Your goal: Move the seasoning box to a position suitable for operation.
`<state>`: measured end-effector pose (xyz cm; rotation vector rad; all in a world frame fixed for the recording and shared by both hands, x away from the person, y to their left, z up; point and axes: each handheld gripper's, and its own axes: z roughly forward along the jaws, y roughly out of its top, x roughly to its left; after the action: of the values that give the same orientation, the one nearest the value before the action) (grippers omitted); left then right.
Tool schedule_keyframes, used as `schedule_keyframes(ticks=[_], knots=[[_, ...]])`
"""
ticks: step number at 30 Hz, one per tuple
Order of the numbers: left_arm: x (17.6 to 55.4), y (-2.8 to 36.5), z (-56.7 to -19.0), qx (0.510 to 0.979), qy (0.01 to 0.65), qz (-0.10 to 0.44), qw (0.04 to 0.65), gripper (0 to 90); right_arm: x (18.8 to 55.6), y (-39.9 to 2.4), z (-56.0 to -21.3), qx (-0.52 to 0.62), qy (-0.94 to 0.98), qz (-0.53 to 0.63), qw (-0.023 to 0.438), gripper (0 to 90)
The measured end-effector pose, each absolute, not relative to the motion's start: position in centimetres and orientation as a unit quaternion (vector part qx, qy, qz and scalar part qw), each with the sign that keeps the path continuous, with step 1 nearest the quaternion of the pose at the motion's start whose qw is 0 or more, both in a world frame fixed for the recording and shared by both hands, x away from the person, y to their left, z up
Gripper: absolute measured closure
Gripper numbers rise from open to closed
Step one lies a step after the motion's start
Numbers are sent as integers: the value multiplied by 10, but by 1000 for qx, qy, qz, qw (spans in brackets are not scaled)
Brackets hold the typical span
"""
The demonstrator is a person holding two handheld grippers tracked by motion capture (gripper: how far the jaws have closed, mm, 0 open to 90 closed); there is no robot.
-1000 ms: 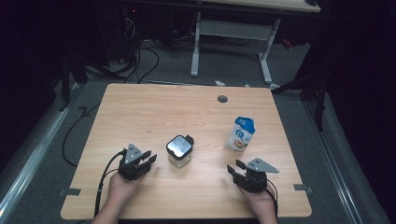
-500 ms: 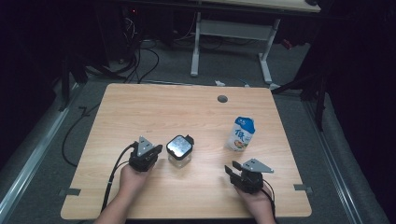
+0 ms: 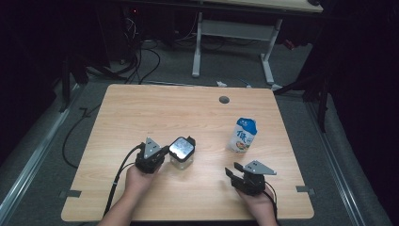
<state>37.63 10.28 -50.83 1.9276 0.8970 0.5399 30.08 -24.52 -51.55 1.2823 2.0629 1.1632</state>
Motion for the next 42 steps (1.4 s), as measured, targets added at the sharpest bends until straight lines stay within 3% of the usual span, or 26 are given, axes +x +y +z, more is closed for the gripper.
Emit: schedule_keyframes(ticks=[25,42], knots=[[324,85,-507,795,328,189,474,900,301,-243,-518,461,752,417,218,533],[318,54,-509,805,299,161,487,890,300,-240,-521,460,755,415,215,533]])
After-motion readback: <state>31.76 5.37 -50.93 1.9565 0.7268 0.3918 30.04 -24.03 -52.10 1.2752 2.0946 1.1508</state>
